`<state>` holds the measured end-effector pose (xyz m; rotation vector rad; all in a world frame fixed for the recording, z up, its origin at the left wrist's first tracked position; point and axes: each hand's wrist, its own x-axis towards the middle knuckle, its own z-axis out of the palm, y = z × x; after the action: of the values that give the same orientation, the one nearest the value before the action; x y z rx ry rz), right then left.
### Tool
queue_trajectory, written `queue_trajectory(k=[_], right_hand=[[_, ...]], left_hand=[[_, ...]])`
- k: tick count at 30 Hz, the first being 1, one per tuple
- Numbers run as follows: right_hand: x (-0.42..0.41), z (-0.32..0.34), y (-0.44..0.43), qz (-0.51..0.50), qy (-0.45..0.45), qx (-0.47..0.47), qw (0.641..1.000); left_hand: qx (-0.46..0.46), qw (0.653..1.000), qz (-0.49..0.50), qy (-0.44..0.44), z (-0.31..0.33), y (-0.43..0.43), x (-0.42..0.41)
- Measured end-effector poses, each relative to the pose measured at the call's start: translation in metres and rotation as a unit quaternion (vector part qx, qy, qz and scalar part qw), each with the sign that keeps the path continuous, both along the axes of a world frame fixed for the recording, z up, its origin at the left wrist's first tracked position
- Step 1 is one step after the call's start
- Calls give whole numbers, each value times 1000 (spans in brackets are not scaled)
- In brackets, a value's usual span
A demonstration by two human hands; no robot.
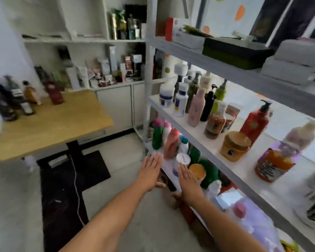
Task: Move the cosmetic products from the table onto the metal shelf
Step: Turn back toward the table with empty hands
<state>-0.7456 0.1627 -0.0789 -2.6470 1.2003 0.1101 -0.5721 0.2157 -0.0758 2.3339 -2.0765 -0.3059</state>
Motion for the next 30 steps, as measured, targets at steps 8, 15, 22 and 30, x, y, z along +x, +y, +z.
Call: queue_trajectory(k=[8, 15, 22, 30], right_hand=[[177, -9, -46, 153, -14, -2, 988], [347, 4, -103, 246, -23, -13, 969], [500, 17, -118, 335, -16, -18, 942], [669, 13, -103, 371, -15, -25, 928]], left_hand=[[16, 984, 175, -31, -16, 16, 148], [7, 955, 291, -62, 12, -11, 293], [26, 917, 393, -59, 17, 6, 410], [-11, 894, 445, -45, 19, 21, 569]])
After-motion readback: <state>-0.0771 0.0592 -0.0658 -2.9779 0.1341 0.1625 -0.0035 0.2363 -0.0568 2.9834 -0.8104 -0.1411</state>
